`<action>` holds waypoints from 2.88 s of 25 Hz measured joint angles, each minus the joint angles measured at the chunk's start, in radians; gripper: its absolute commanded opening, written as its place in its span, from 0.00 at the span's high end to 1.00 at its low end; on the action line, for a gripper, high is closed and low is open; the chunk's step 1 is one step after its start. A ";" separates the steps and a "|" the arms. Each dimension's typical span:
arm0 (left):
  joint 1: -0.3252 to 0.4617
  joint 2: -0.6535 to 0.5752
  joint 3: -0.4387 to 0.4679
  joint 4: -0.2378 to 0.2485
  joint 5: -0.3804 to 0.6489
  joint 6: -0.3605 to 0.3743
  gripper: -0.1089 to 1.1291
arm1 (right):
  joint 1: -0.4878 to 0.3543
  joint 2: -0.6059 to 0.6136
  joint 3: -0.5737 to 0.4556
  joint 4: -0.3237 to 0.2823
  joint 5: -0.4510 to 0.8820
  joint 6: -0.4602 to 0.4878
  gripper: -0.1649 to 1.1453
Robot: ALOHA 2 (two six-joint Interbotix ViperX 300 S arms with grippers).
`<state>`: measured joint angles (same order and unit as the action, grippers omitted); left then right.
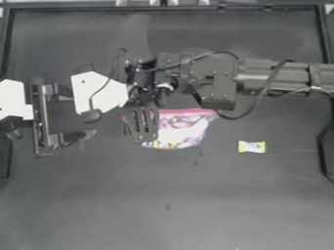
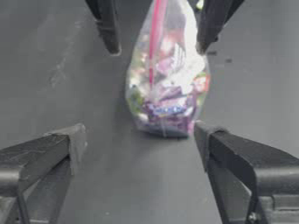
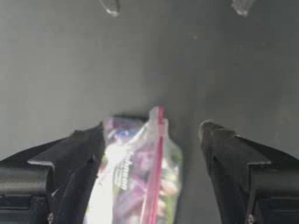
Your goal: Put candy in bag
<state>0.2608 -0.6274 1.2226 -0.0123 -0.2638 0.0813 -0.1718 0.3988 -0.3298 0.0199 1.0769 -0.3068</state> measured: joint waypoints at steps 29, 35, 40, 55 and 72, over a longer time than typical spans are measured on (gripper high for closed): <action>0.000 0.002 0.000 0.000 0.000 0.000 0.08 | 0.003 0.063 -0.064 -0.008 0.069 -0.003 0.26; 0.000 0.002 0.000 0.002 0.000 0.000 0.08 | 0.003 0.063 -0.066 -0.008 0.077 -0.003 0.32; 0.000 0.002 0.000 0.002 0.000 0.000 0.08 | 0.003 0.063 -0.066 -0.008 0.077 -0.003 0.34; 0.000 0.002 0.000 0.002 0.000 0.000 0.08 | 0.003 0.066 -0.066 -0.008 0.074 -0.003 0.45; 0.000 0.002 0.000 0.002 0.000 0.000 0.08 | 0.003 0.064 -0.066 -0.046 0.071 0.002 0.60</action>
<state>0.2608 -0.6259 1.2226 -0.0107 -0.2638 0.0813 -0.1687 0.4633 -0.3958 -0.0261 1.1474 -0.3053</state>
